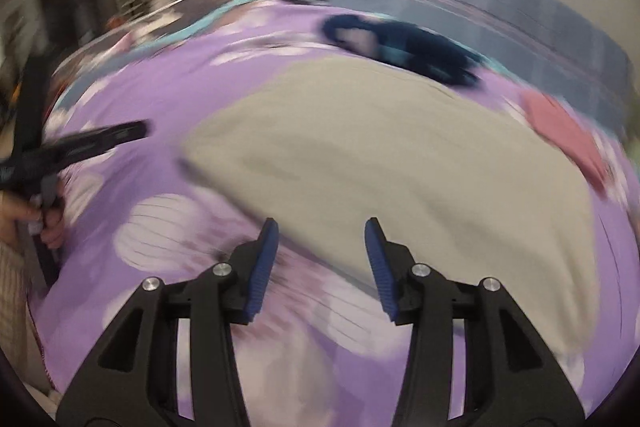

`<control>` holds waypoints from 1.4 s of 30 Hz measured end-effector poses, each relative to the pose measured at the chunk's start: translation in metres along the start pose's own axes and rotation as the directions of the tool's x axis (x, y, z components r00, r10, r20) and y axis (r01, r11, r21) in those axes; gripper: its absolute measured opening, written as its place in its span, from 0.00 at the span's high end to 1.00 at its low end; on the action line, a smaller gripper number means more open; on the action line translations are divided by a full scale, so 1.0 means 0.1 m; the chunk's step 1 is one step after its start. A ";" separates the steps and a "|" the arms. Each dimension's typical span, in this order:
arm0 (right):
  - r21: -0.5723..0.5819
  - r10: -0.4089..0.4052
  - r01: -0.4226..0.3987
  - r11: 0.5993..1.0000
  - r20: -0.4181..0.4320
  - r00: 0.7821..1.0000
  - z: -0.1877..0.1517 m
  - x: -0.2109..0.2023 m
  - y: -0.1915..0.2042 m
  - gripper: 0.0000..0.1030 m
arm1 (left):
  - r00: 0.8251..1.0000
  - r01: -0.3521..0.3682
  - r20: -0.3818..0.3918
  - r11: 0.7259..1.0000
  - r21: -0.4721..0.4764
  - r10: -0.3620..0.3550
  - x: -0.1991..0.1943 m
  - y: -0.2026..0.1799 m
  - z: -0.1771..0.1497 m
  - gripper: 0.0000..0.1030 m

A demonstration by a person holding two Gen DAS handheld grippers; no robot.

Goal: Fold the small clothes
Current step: 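Grasp the folded shirt's edge with the left gripper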

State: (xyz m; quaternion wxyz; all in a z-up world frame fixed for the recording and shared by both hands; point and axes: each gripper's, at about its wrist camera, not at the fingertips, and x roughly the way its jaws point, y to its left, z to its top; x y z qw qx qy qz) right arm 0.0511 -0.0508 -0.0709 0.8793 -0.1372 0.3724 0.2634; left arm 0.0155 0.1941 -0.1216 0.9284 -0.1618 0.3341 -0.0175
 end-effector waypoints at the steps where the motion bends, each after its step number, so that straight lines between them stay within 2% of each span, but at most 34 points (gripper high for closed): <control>1: -0.039 0.012 -0.012 0.999 0.001 1.000 0.05 0.05 0.13 0.53 | 1.000 0.014 -0.011 1.000 -0.016 -0.014 0.02 0.04 -0.01 0.59; 4: -0.166 0.021 -0.023 0.986 -0.015 1.000 0.17 0.29 0.53 0.53 | 0.997 0.043 -0.061 0.997 -0.065 -0.047 0.13 0.13 -0.05 0.58; 7: -0.243 0.013 -0.021 0.970 -0.034 0.999 0.26 0.53 0.80 0.53 | 0.992 0.094 -0.075 0.989 -0.115 -0.103 0.17 0.21 -0.07 0.57; 11: -0.381 -0.090 0.078 0.921 -0.013 0.996 0.29 0.82 1.05 0.53 | 0.979 0.186 -0.051 0.963 -0.197 -0.199 0.17 0.37 -0.11 0.57; 14: -0.472 -0.155 0.167 0.866 0.064 0.986 0.29 0.91 1.23 0.55 | 0.958 0.270 -0.017 0.920 -0.283 -0.286 0.18 0.53 -0.13 0.57; 15: -0.492 -0.176 0.196 0.848 0.088 0.980 0.29 0.94 1.26 0.57 | 0.951 0.292 -0.007 0.907 -0.305 -0.309 0.17 0.57 -0.14 0.57; 16: -0.503 -0.187 0.211 0.838 0.098 0.977 0.31 0.97 1.30 0.84 | 0.948 0.302 -0.002 0.900 -0.314 -0.319 0.17 0.58 -0.14 0.57; 17: -0.498 -0.189 0.203 0.843 0.079 0.979 0.32 1.02 1.30 0.97 | 0.948 0.303 -0.003 0.900 -0.314 -0.320 0.17 0.57 -0.13 0.57; 19: -0.411 -0.144 0.156 0.898 0.062 0.988 0.38 0.96 1.20 0.97 | 0.953 0.285 -0.013 0.911 -0.298 -0.303 0.15 0.53 -0.11 0.57; 21: -0.281 -0.035 0.055 0.958 0.074 0.997 0.47 0.77 0.97 0.98 | 0.959 0.266 -0.027 0.931 -0.251 -0.282 0.08 0.47 -0.06 0.57; 23: -0.168 0.046 -0.033 0.985 0.074 0.996 0.56 0.70 0.73 0.98 | 0.956 0.282 -0.026 0.940 -0.192 -0.292 -0.01 0.40 0.03 0.57; 26: -0.044 0.125 -0.122 0.992 0.078 0.989 0.65 0.64 0.47 0.98 | 0.943 0.322 -0.030 0.933 -0.162 -0.331 0.01 0.37 0.22 0.55; 30: -0.002 0.139 -0.139 0.990 0.106 0.985 0.73 0.55 0.38 0.98 | 0.941 0.326 -0.074 0.943 -0.073 -0.331 0.24 0.20 0.47 0.54; 32: 0.003 0.150 -0.151 0.989 0.103 0.983 0.71 0.52 0.40 0.98 | 0.921 0.363 -0.120 0.928 -0.085 -0.372 0.47 0.15 0.60 0.54; 36: 0.004 0.153 -0.154 0.988 0.096 0.984 0.67 0.51 0.43 0.98 | 0.861 0.438 -0.208 0.885 -0.159 -0.463 0.96 0.07 0.81 0.54; 39: 0.014 0.161 -0.163 0.987 0.089 0.983 0.65 0.53 0.44 0.98 | 0.847 0.433 -0.252 0.883 -0.183 -0.468 1.35 0.00 0.90 0.56; 40: 0.015 0.161 -0.163 0.986 0.087 0.983 0.65 0.53 0.45 0.98 | 0.851 0.424 -0.254 0.887 -0.181 -0.459 1.47 -0.02 0.93 0.73; 42: 0.016 0.162 -0.164 0.986 0.079 0.984 0.65 0.56 0.46 0.98 | 0.852 0.422 -0.255 0.888 -0.181 -0.457 1.66 -0.04 0.99 0.93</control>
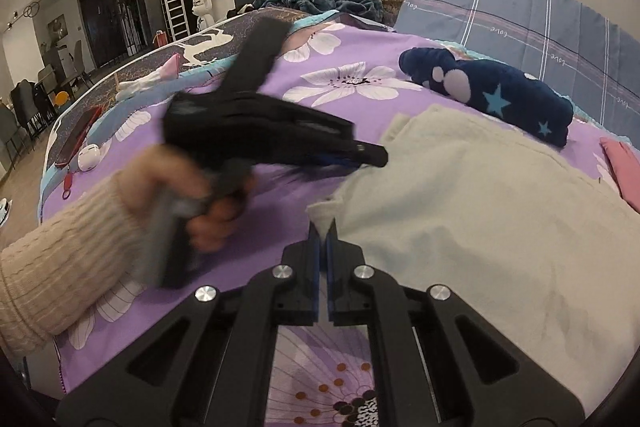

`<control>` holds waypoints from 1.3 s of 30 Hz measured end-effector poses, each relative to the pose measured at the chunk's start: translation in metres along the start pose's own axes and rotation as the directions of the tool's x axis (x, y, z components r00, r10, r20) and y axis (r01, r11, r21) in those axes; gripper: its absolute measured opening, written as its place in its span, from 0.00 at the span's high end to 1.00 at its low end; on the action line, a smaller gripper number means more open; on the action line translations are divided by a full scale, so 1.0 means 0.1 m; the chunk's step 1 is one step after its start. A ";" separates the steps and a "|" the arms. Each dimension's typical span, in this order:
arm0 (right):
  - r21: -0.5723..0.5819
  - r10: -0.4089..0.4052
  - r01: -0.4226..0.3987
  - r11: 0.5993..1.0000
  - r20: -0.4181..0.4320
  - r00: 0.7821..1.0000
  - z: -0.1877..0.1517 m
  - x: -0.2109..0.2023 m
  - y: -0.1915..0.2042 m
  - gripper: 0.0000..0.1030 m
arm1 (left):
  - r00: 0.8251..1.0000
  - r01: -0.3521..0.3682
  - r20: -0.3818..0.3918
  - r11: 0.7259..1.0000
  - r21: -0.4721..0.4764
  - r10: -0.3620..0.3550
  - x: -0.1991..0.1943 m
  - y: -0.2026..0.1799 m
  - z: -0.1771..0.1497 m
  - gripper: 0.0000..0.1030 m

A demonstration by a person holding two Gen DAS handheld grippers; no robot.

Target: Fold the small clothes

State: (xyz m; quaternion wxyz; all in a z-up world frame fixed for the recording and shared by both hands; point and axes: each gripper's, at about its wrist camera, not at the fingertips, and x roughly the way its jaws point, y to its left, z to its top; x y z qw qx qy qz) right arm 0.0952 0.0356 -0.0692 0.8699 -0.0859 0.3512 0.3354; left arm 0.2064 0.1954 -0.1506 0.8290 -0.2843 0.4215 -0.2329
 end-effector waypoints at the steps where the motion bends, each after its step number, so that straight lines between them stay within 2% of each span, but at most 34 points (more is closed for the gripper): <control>1: 0.001 0.002 -0.002 1.000 -0.005 1.000 0.00 0.02 0.01 0.98 | 1.000 -0.004 0.015 1.000 -0.013 0.004 0.03 0.03 0.05 0.97; 6: -0.031 0.008 -0.009 0.999 -0.026 1.000 -0.02 0.13 0.08 0.98 | 0.987 -0.062 0.146 0.997 -0.051 0.068 -0.11 0.12 0.35 1.00; 9: -0.037 0.010 -0.012 0.999 -0.047 0.999 -0.08 0.18 0.10 0.97 | 0.987 -0.042 0.151 0.997 -0.060 0.051 -0.21 0.16 0.41 0.99; 11: -0.053 0.015 -0.019 0.998 -0.064 0.998 -0.13 0.20 0.12 0.90 | 0.994 -0.012 0.106 0.999 -0.030 0.016 -0.20 0.12 0.39 0.75; 12: -0.060 0.009 -0.014 0.998 -0.071 0.997 -0.15 0.21 0.12 0.87 | 0.996 -0.015 0.090 1.000 -0.023 0.017 -0.18 0.10 0.37 0.47; 13: -0.084 -0.013 0.007 0.996 -0.077 0.997 -0.19 0.22 0.15 0.76 | 0.998 -0.009 0.067 1.000 -0.010 0.010 -0.13 0.07 0.35 0.39; 15: -0.135 -0.067 0.055 0.989 -0.084 0.994 -0.25 0.23 0.21 0.71 | 1.000 0.002 0.008 0.999 0.047 -0.002 0.03 -0.05 0.31 0.39; 18: -0.191 -0.160 0.137 0.972 -0.115 0.980 -0.32 0.30 0.26 0.65 | 0.999 -0.039 -0.004 0.991 0.130 0.040 0.26 -0.22 0.33 0.39; 20: -0.196 -0.197 0.170 0.966 -0.132 0.971 -0.33 0.38 0.28 0.63 | 0.999 -0.034 -0.013 0.993 0.113 0.036 0.39 -0.23 0.41 0.65; 21: -0.206 -0.212 0.183 0.961 -0.126 0.969 -0.33 0.40 0.30 0.63 | 0.999 -0.036 -0.037 0.996 0.082 0.040 0.51 -0.21 0.48 0.91; 22: -0.228 -0.230 0.201 0.953 -0.113 0.967 -0.31 0.43 0.33 0.63 | 0.998 -0.041 -0.051 0.997 0.058 0.044 0.58 -0.19 0.53 0.91; 23: -0.269 -0.260 0.228 0.936 -0.089 0.961 -0.30 0.47 0.39 0.66 | 0.998 -0.043 -0.044 0.998 0.042 0.045 0.61 -0.17 0.58 0.92; 24: -0.292 -0.270 0.237 0.927 -0.079 0.959 -0.29 0.50 0.43 0.77 | 0.999 -0.043 -0.018 0.998 0.042 0.044 0.59 -0.18 0.63 0.92; 25: -0.306 -0.254 0.218 0.927 -0.082 0.964 -0.29 0.51 0.47 0.96 | 0.999 -0.038 0.010 0.998 0.046 0.037 0.55 -0.19 0.65 0.92; 26: -0.306 -0.243 0.209 0.929 -0.077 0.967 -0.30 0.48 0.49 0.97 | 0.999 -0.028 0.035 0.999 0.046 0.026 0.49 -0.18 0.66 0.92; 29: -0.339 -0.222 0.189 0.922 -0.062 0.973 -0.38 0.42 0.53 0.97 | 0.997 -0.051 0.066 0.998 0.026 0.049 0.42 -0.02 0.61 0.92; 30: -0.329 -0.218 0.183 0.927 -0.072 0.973 -0.41 0.42 0.50 0.97 | 0.998 -0.023 0.050 1.000 -0.021 0.024 0.44 0.10 0.58 0.92; 32: -0.296 -0.214 0.181 0.938 -0.083 0.973 -0.43 0.38 0.46 0.94 | 0.998 0.015 0.062 0.999 -0.040 -0.013 0.40 0.13 0.56 0.92; 33: -0.286 -0.210 0.179 0.941 -0.079 0.975 -0.42 0.35 0.46 0.91 | 0.998 0.007 0.057 1.000 -0.026 -0.006 0.39 0.10 0.55 0.88; 35: -0.270 -0.213 0.190 0.944 -0.060 0.975 -0.42 0.24 0.42 0.67 | 0.999 0.008 0.039 1.000 0.010 -0.008 0.39 0.02 0.51 0.75; 37: -0.279 -0.218 0.192 0.941 -0.067 0.974 -0.48 0.18 0.42 0.64 | 0.999 0.033 0.030 0.998 0.053 -0.035 0.37 -0.08 0.47 0.55; 39: -0.287 -0.234 0.198 0.937 -0.099 0.967 -0.50 0.24 0.38 0.64 | 1.000 0.025 0.012 0.996 0.089 -0.026 0.41 -0.15 0.45 0.50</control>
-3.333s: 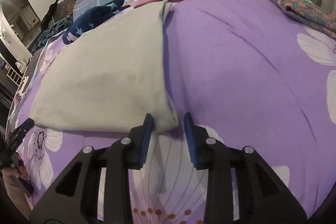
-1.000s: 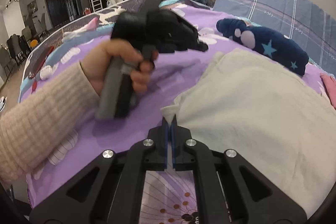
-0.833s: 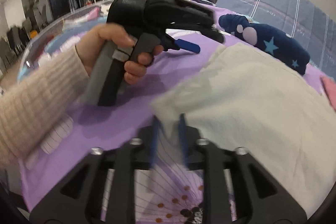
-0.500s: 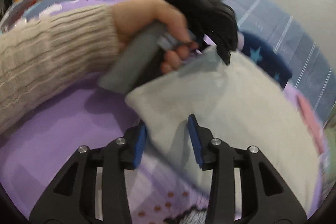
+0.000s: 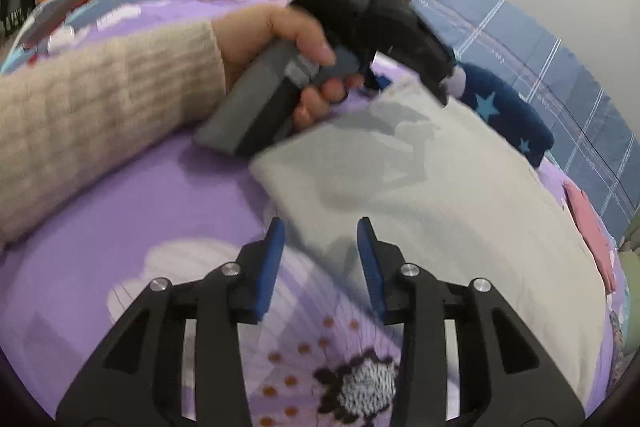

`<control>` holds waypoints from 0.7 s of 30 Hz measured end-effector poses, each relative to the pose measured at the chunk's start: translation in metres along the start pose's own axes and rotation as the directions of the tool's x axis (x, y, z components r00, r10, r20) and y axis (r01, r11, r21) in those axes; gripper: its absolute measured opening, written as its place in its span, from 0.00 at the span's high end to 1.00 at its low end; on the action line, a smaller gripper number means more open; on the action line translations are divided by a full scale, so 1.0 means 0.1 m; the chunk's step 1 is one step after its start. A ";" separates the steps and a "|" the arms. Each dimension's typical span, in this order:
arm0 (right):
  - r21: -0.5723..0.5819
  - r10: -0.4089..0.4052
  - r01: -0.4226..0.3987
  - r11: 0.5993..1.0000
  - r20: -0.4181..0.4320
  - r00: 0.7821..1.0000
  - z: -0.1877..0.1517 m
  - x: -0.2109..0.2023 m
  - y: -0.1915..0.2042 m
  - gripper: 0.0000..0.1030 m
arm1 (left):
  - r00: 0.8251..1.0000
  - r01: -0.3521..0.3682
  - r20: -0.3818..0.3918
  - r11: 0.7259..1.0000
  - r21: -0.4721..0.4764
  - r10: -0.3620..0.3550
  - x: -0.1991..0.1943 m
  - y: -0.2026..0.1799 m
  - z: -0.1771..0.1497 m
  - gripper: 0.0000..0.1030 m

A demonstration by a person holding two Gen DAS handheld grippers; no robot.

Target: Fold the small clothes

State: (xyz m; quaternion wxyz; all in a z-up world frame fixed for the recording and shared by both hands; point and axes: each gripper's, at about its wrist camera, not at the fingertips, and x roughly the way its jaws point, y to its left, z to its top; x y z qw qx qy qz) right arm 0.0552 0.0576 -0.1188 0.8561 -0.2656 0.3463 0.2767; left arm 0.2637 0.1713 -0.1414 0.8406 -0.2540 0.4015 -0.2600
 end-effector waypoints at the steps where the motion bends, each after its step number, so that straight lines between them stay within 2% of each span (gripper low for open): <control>1: 0.003 0.000 0.000 1.000 -0.012 1.000 -0.01 0.03 0.01 0.64 | 1.000 -0.013 -0.010 1.000 0.009 0.014 0.04 -0.02 0.01 0.50; 5: 0.004 -0.034 0.034 0.999 -0.013 0.999 0.11 0.11 0.06 0.64 | 0.998 -0.038 -0.039 0.999 0.037 0.039 0.18 -0.08 0.11 0.53; 7: -0.015 -0.063 0.063 0.998 -0.013 0.998 0.18 0.18 0.12 0.64 | 0.998 -0.036 -0.043 0.999 0.039 0.038 0.24 -0.04 0.15 0.69; 10: -0.040 -0.098 0.097 0.994 -0.005 0.995 0.25 0.25 0.18 0.64 | 0.999 0.042 -0.020 0.997 -0.058 -0.043 0.20 0.19 0.15 0.86; 12: -0.055 -0.122 0.122 0.991 0.003 0.993 0.31 0.30 0.22 0.64 | 0.996 0.085 -0.016 0.992 -0.095 -0.087 0.18 0.27 0.15 0.88; 15: -0.065 -0.159 0.159 0.985 0.011 0.987 0.38 0.39 0.23 0.65 | 0.998 0.053 -0.026 0.997 -0.058 -0.055 0.20 0.20 0.14 0.88; 18: -0.052 -0.171 0.171 0.984 0.006 0.985 0.42 0.45 0.21 0.78 | 0.997 0.065 -0.026 0.996 -0.068 -0.067 0.20 0.22 0.14 0.88; 19: -0.047 -0.175 0.175 0.983 0.002 0.984 0.43 0.47 0.19 0.87 | 0.997 0.068 -0.026 0.995 -0.070 -0.070 0.21 0.22 0.14 0.88; 21: -0.014 -0.164 0.164 0.986 -0.001 0.987 0.43 0.47 0.11 0.93 | 0.998 0.062 -0.027 0.996 -0.063 -0.064 0.21 0.21 0.13 0.88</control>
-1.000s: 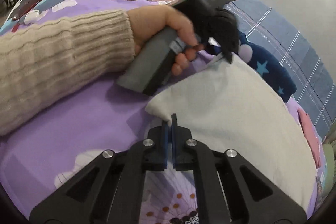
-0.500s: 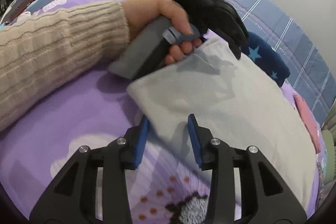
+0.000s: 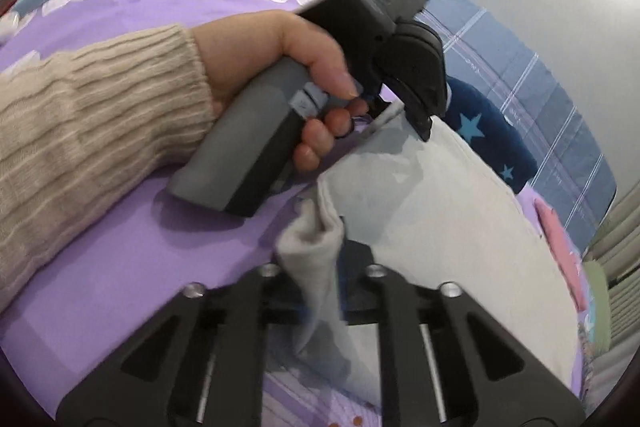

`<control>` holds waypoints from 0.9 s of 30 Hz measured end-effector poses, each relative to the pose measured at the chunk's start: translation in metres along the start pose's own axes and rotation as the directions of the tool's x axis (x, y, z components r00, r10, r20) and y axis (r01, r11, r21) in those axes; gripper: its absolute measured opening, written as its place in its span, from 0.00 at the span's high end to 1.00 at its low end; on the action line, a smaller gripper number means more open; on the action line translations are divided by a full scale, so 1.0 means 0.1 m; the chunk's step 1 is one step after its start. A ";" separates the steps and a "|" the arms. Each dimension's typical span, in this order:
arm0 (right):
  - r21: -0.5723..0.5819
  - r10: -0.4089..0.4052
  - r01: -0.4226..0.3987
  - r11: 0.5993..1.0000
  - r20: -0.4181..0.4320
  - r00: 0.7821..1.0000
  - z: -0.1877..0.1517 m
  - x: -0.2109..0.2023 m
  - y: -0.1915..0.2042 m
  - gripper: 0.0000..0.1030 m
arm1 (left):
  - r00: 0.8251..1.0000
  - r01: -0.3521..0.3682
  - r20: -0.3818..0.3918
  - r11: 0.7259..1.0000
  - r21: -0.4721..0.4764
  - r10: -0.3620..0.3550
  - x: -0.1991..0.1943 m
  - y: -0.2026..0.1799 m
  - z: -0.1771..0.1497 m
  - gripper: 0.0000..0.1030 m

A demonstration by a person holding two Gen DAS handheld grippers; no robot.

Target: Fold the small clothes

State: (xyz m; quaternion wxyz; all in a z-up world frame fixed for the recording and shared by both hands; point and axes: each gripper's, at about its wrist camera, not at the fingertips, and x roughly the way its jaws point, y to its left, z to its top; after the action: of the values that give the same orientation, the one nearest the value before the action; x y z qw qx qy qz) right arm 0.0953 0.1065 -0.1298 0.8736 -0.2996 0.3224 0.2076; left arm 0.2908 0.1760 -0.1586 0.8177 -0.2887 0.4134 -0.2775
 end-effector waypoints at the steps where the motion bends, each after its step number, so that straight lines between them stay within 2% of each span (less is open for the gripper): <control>1: 0.021 0.009 -0.009 1.000 0.009 1.000 0.00 -0.02 -0.05 0.96 | 1.000 -0.005 0.001 1.000 0.005 0.005 0.00 -0.01 0.00 0.88; 4: 0.111 0.039 -0.045 0.993 0.059 0.997 0.01 -0.16 -0.25 0.97 | 1.000 -0.019 0.004 1.000 0.013 0.019 0.00 -0.04 0.00 0.91; 8: 0.189 0.063 -0.081 0.979 0.102 0.993 0.02 -0.33 -0.47 0.97 | 0.997 -0.071 0.010 0.997 0.015 0.071 -0.01 -0.15 0.03 0.92; 12: 0.286 0.091 -0.126 0.950 0.134 0.987 -0.04 -0.51 -0.78 0.97 | 0.996 -0.074 0.043 0.997 0.031 0.073 -0.10 -0.40 0.10 0.92; 15: 0.358 0.098 -0.148 0.922 0.154 0.983 -0.12 -0.65 -1.02 0.97 | 0.995 -0.093 0.051 0.992 0.081 0.089 -0.12 -0.71 0.16 0.92; 21: 0.510 0.114 -0.202 0.836 0.200 0.973 -0.45 -0.92 -1.53 0.97 | 0.992 -0.122 0.046 0.979 0.163 0.116 -0.06 -1.36 0.19 0.92; 25: 0.578 0.098 -0.229 0.783 0.249 0.963 -0.71 -1.09 -1.82 0.97 | 0.989 -0.150 0.037 0.962 0.226 0.146 0.11 -1.86 0.18 0.92; 27: 0.626 0.087 -0.244 0.740 0.270 0.959 -0.91 -1.18 -2.02 0.97 | 0.987 -0.162 0.028 0.954 0.252 0.160 0.26 -2.10 0.15 0.92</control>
State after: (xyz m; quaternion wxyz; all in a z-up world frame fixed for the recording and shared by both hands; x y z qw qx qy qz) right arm 0.0846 -0.1214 -0.0259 0.9312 0.0796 0.2997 0.1915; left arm 0.2707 0.0194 -0.0174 0.8693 -0.1481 0.3936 -0.2596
